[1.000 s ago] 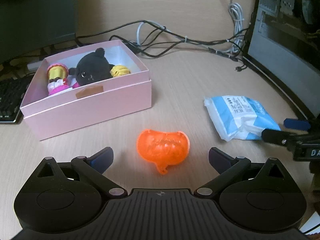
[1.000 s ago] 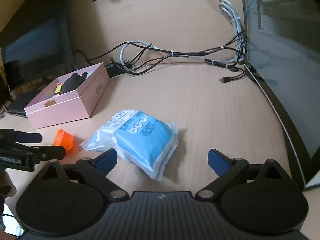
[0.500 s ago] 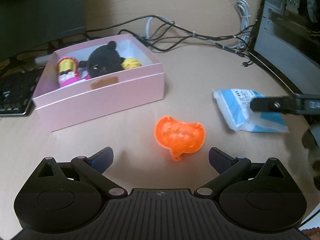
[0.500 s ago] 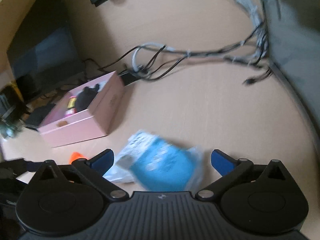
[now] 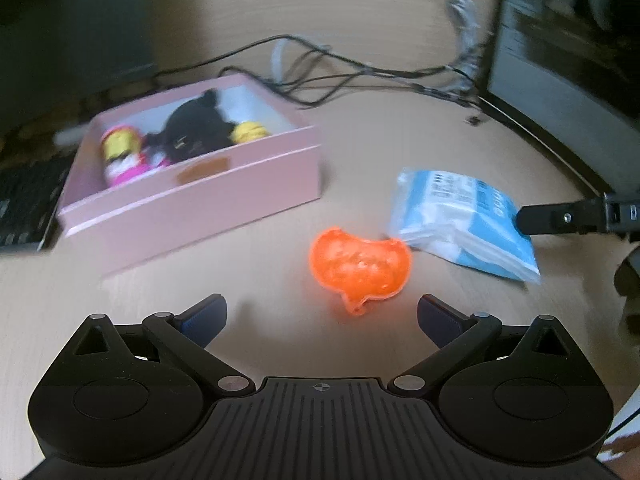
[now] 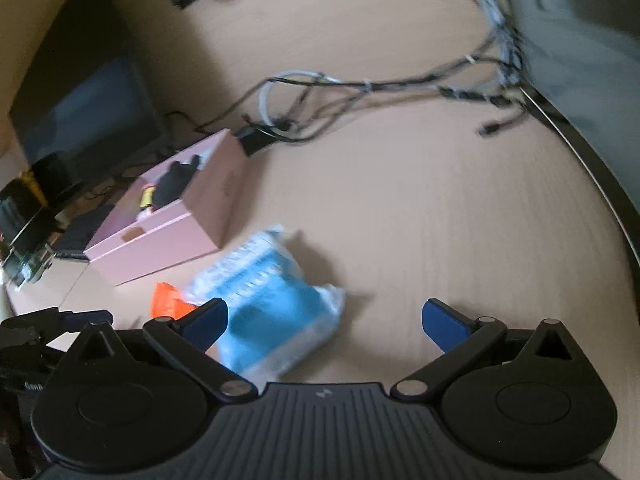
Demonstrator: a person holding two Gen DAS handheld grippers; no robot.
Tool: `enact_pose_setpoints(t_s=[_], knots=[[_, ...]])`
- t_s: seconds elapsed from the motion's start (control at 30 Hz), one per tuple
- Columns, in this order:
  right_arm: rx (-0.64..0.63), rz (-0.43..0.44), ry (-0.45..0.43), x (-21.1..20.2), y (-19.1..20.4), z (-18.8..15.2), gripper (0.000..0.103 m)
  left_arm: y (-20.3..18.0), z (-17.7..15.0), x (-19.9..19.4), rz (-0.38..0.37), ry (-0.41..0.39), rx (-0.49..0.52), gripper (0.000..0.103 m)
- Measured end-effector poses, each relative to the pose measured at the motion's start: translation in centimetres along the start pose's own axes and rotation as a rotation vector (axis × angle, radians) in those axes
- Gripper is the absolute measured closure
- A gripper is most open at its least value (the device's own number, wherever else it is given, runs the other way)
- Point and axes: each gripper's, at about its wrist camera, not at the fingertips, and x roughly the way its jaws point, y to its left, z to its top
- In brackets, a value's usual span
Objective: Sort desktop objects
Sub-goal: 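Reach the left gripper to the orange toy and grasp it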
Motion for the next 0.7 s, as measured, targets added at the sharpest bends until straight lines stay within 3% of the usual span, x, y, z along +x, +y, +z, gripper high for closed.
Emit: enact_pose_setpoints(t_s=[0.2,0.4,0.47,0.5,0.53,0.6,0.7], knots=[[0.066,0.018,-0.018,-0.4,-0.6,-0.8,0.0,-0.7,1.4,1.6,-0.007,-0.024,0.052,0.0],[0.037,-0.063,0.02,0.1,1.3,-0.9,0.0,-0.9,1.8,2.7,-0.024,-0.015,0.044,0.001],[0.013,-0.042,0.052,0.1,1.6,-0.7,0.0,-1.1,1.9,2.7,-0.041,-0.016,0.051,0.012],[-0.004,-0.02,0.061,0.0,1.7,-0.6,0.0,-1.2,2.1,2.8,-0.047,-0.014,0.056,0.027],[-0.037,-0.008,0.051,-0.3,2.0,-0.5,0.0,-1.2,2.1,2.8,-0.053,-0.011,0.059,0.032],[-0.132,-0.005,0.014,-1.0,2.8,-0.3,0.0,-1.2,2.0,2.7,-0.058,-0.014,0.055,0.033],[-0.286,0.004,-0.021,-1.2,4.4,0.2,0.0,-1.0,1.6,2.1,-0.017,-0.009,0.047,0.044]])
